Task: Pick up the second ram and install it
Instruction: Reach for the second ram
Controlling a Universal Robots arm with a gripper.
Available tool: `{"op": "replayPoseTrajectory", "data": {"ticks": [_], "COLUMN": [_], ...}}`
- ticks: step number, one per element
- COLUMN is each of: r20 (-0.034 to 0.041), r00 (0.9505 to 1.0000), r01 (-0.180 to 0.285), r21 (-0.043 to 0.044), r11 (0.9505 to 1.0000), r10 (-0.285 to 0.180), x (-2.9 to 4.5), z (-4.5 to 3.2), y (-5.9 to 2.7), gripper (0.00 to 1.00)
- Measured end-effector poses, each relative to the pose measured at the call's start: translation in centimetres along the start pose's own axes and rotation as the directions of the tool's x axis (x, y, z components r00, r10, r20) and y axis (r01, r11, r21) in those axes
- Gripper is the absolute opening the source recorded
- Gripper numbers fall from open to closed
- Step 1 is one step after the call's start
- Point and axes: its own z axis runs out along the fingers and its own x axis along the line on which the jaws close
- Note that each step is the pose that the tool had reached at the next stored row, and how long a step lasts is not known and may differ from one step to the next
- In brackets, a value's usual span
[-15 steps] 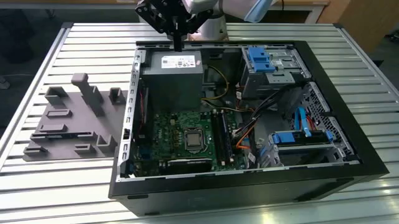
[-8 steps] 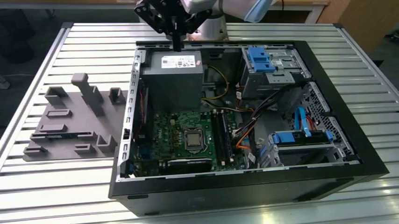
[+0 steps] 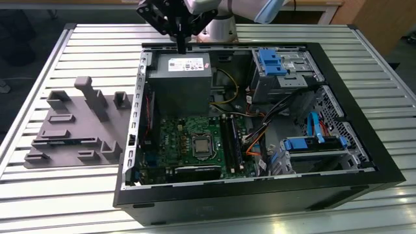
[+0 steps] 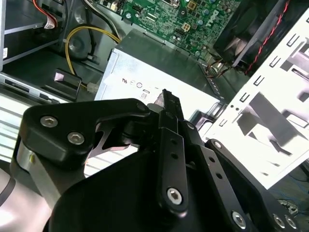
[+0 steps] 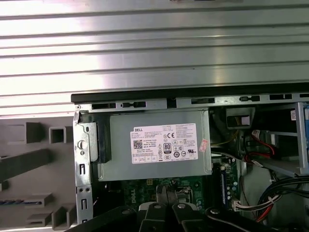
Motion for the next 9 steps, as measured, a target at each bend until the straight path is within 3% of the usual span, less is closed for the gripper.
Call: {"op": "replayPoseTrajectory", "data": {"ticks": [9], "r20": [0.0], "r00": [1.0], "r01": [0.0], "r21": [0.0], "r11": [1.0], "r10": [0.0], "x": [0.44], "z": [0.0], "y": [-0.03], "gripper": [0.11]}}
